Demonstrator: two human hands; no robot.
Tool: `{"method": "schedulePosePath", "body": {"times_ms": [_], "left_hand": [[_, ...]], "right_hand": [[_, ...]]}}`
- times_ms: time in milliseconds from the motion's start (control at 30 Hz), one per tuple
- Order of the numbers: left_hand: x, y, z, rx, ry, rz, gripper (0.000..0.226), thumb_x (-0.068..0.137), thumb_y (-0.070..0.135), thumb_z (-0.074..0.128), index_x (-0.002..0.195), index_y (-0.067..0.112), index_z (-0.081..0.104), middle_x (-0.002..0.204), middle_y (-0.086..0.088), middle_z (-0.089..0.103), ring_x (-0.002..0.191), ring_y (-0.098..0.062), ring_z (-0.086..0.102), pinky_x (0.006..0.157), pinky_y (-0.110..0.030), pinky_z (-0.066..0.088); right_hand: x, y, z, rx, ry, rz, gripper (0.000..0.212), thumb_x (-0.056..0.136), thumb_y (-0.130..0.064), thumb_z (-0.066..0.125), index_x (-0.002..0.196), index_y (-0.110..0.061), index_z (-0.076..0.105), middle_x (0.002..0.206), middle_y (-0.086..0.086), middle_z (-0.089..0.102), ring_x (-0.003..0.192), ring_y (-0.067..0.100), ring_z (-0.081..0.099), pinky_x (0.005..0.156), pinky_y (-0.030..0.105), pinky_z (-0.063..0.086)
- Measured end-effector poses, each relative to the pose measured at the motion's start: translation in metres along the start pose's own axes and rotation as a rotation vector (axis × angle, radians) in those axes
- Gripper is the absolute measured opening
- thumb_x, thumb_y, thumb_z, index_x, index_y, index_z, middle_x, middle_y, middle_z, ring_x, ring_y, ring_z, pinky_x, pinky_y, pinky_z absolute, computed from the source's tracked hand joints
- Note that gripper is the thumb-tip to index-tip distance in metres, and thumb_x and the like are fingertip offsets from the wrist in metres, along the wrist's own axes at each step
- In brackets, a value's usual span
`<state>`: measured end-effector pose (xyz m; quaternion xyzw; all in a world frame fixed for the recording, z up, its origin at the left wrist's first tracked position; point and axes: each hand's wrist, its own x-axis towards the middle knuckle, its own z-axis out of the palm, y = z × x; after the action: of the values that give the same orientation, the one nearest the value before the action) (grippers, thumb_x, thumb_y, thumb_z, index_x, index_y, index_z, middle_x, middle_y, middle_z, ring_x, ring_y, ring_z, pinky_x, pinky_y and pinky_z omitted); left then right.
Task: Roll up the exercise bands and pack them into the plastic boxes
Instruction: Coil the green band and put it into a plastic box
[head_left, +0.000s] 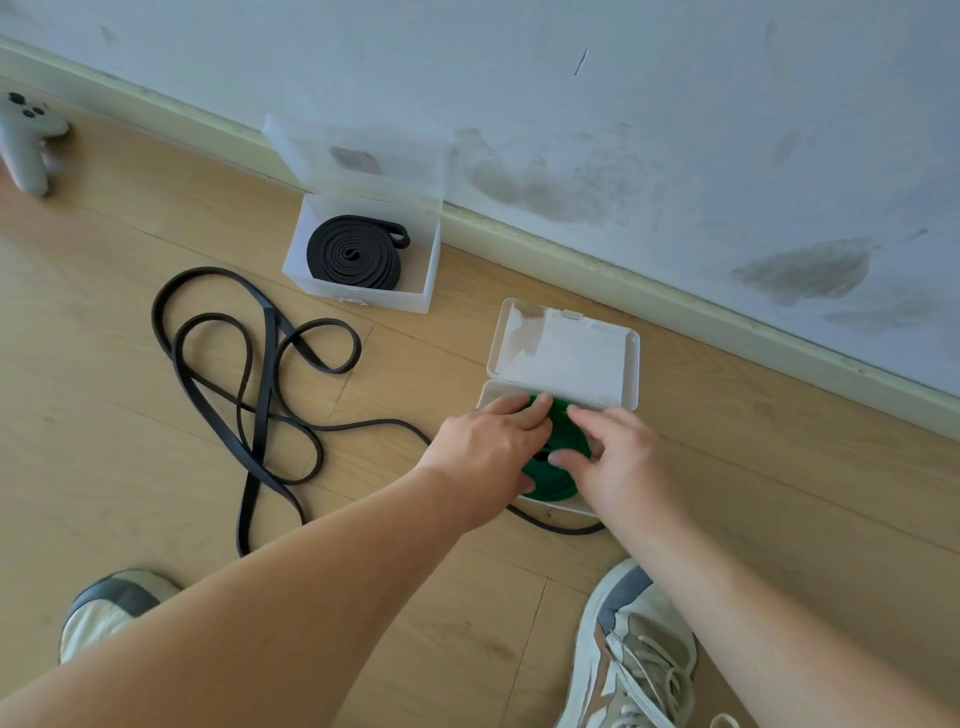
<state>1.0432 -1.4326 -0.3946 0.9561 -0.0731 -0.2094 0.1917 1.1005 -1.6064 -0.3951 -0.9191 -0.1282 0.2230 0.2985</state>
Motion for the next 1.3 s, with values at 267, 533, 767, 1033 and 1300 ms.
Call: {"method": "schedulePosePath", "body": {"times_ms": [267, 533, 767, 1033, 1300], "left_hand": [[0.000, -0.009, 0.001, -0.067, -0.049, -0.010, 0.075, 0.096, 0.037, 0.068, 0.160, 0.034, 0.029, 0.171, 0.015, 0.013, 0.157, -0.007, 0.012, 0.113, -0.040, 0.046], [0.011, 0.005, -0.007, -0.016, -0.161, -0.063, 0.075, 0.098, 0.032, 0.066, 0.161, 0.031, 0.025, 0.172, 0.013, 0.009, 0.158, -0.010, 0.009, 0.115, -0.041, 0.044], [0.013, 0.008, -0.005, 0.010, -0.205, -0.075, 0.075, 0.102, 0.025, 0.061, 0.163, 0.029, 0.017, 0.172, 0.012, 0.000, 0.159, -0.011, 0.002, 0.116, -0.042, 0.043], [-0.012, -0.008, 0.010, -0.197, 0.249, -0.009, 0.036, 0.089, -0.001, 0.063, 0.114, 0.022, 0.075, 0.141, 0.009, 0.064, 0.130, -0.014, 0.062, 0.076, -0.038, 0.064], [0.002, 0.001, 0.001, -0.146, 0.256, -0.029, 0.033, 0.093, 0.010, 0.060, 0.124, 0.021, 0.066, 0.118, 0.004, 0.065, 0.108, -0.022, 0.062, 0.068, -0.042, 0.060]], "right_hand": [[-0.002, 0.009, -0.004, -0.236, -0.173, -0.100, 0.077, 0.087, -0.019, 0.081, 0.154, -0.017, 0.044, 0.130, 0.003, 0.058, 0.122, 0.023, 0.056, 0.097, 0.038, 0.051], [0.016, -0.003, -0.004, -0.468, -0.297, -0.066, 0.063, 0.090, -0.031, 0.076, 0.144, -0.017, 0.047, 0.122, 0.003, 0.056, 0.117, 0.024, 0.053, 0.079, 0.031, 0.043], [0.018, -0.006, -0.005, -0.517, -0.322, -0.060, 0.068, 0.094, -0.032, 0.071, 0.152, -0.016, 0.038, 0.129, 0.004, 0.052, 0.122, 0.024, 0.051, 0.080, 0.030, 0.042], [0.000, -0.001, -0.008, -0.297, -0.132, -0.088, 0.045, 0.095, -0.020, 0.071, 0.138, -0.013, 0.060, 0.113, 0.009, 0.065, 0.104, 0.030, 0.064, 0.080, 0.041, 0.057], [0.010, -0.013, -0.011, 0.057, 0.040, 0.174, 0.011, 0.100, -0.025, 0.063, 0.097, -0.017, 0.069, 0.080, -0.011, 0.066, 0.074, 0.013, 0.065, 0.061, 0.028, 0.053]]}}
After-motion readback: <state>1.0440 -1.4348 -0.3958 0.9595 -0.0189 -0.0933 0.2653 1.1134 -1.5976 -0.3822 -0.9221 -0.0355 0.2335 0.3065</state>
